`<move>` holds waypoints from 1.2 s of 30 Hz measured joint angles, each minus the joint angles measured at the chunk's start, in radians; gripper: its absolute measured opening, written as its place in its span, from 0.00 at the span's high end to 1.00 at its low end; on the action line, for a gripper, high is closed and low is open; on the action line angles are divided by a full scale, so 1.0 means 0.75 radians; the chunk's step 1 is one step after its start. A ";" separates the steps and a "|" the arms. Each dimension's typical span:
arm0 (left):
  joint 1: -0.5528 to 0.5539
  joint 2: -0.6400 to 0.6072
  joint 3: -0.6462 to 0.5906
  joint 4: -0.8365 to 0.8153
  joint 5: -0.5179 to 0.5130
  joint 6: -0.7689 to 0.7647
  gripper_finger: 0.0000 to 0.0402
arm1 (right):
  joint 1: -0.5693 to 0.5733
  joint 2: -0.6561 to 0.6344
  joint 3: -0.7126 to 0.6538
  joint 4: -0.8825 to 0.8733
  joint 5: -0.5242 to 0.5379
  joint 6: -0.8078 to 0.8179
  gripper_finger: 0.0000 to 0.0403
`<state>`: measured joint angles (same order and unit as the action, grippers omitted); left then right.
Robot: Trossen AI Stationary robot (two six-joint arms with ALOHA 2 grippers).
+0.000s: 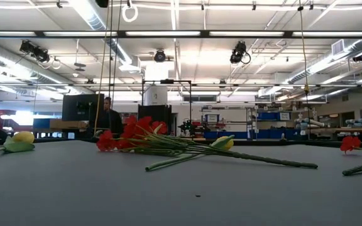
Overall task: Sort flowers into vase by color
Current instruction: Put the left red flower into the transparent flower vase
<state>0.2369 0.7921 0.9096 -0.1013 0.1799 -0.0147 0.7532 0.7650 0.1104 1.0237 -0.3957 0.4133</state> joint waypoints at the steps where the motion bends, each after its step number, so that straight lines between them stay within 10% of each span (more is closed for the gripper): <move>1: 0.000 0.000 0.000 0.000 0.000 0.000 0.44 | -0.007 -0.012 0.000 0.001 0.010 -0.008 0.50; 14: 0.000 0.000 0.000 0.000 0.000 0.000 0.44 | -0.165 -0.166 0.001 0.141 0.180 -0.115 0.50; 22: 0.000 -0.001 0.000 0.000 0.000 0.000 0.44 | -0.309 -0.156 0.123 0.115 0.799 -0.213 0.50; 36: 0.000 -0.001 0.000 0.000 0.000 0.000 0.44 | -0.728 0.247 0.749 -1.021 0.998 -0.306 0.50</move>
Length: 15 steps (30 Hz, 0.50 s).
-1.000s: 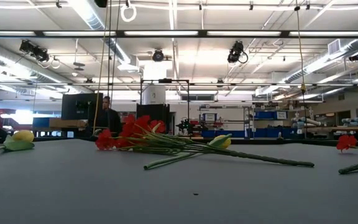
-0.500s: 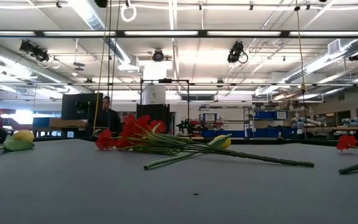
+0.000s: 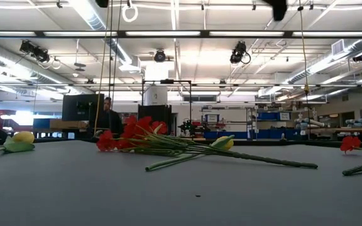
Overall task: Sort flowers into vase by color
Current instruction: Put the left red flower into the transparent flower vase
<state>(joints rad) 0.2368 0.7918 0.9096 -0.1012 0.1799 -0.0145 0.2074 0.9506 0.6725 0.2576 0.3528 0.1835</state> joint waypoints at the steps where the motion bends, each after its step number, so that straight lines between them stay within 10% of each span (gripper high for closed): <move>1: 0.000 0.000 0.000 0.000 0.000 0.000 0.44 | -0.038 0.053 0.039 -0.064 -0.015 0.046 0.50; 15: 0.000 0.000 0.000 0.003 -0.001 0.036 0.44 | -0.271 0.785 0.360 -0.314 -0.311 0.516 0.52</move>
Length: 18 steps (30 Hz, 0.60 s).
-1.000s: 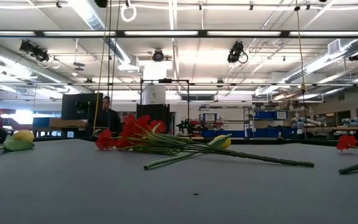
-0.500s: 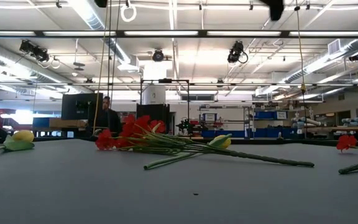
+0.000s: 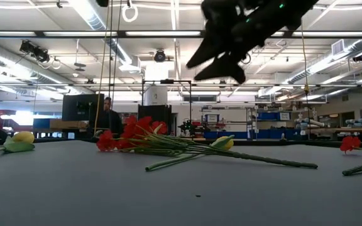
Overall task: Sort flowers into vase by color
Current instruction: Put the left red flower into the transparent flower vase
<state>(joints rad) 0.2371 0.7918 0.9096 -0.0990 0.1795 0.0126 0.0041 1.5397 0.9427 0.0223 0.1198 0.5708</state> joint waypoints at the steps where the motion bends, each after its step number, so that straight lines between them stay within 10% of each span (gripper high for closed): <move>1: 0.000 0.000 0.000 0.000 0.000 0.007 0.44 | -0.003 0.041 0.015 -0.003 -0.014 0.013 0.52; 18: 0.000 0.000 0.000 0.010 0.000 -0.173 0.44 | 0.028 0.537 0.286 -0.120 -0.057 0.000 0.52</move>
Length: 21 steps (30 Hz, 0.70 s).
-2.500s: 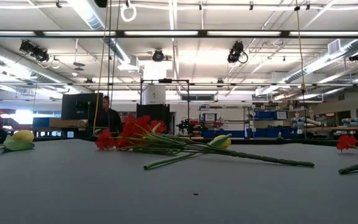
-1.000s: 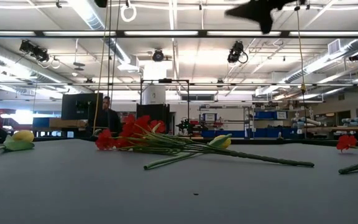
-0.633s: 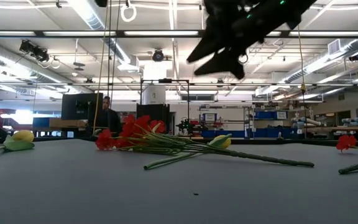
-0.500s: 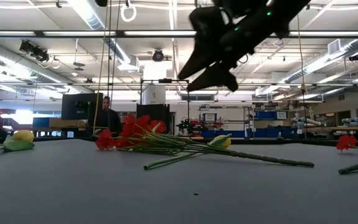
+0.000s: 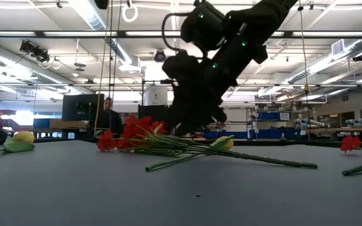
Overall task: Sort flowers into vase by color
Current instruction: Put the left red flower into the transparent flower vase
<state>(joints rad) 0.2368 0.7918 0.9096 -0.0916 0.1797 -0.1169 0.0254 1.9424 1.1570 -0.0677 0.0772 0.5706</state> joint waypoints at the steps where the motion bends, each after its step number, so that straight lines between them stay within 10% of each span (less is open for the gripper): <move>1: 0.000 0.000 0.000 -0.001 0.000 0.000 0.44 | 0.006 0.016 0.001 0.007 -0.001 0.000 0.52; 9: 0.000 0.000 0.000 0.012 0.000 -0.061 0.44 | 0.036 0.106 0.004 0.016 -0.068 -0.005 0.54; 16: 0.000 0.000 0.000 0.029 0.000 -0.070 0.44 | 0.031 0.076 0.000 0.012 -0.074 0.006 0.92; 21: 0.000 0.001 0.001 0.040 -0.001 -0.074 0.44 | 0.003 -0.015 -0.002 0.141 -0.060 0.053 0.95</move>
<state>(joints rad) 0.2371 0.7921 0.9100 -0.0617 0.1791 -0.1724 0.0280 1.9310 1.1553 0.0377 0.0323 0.6105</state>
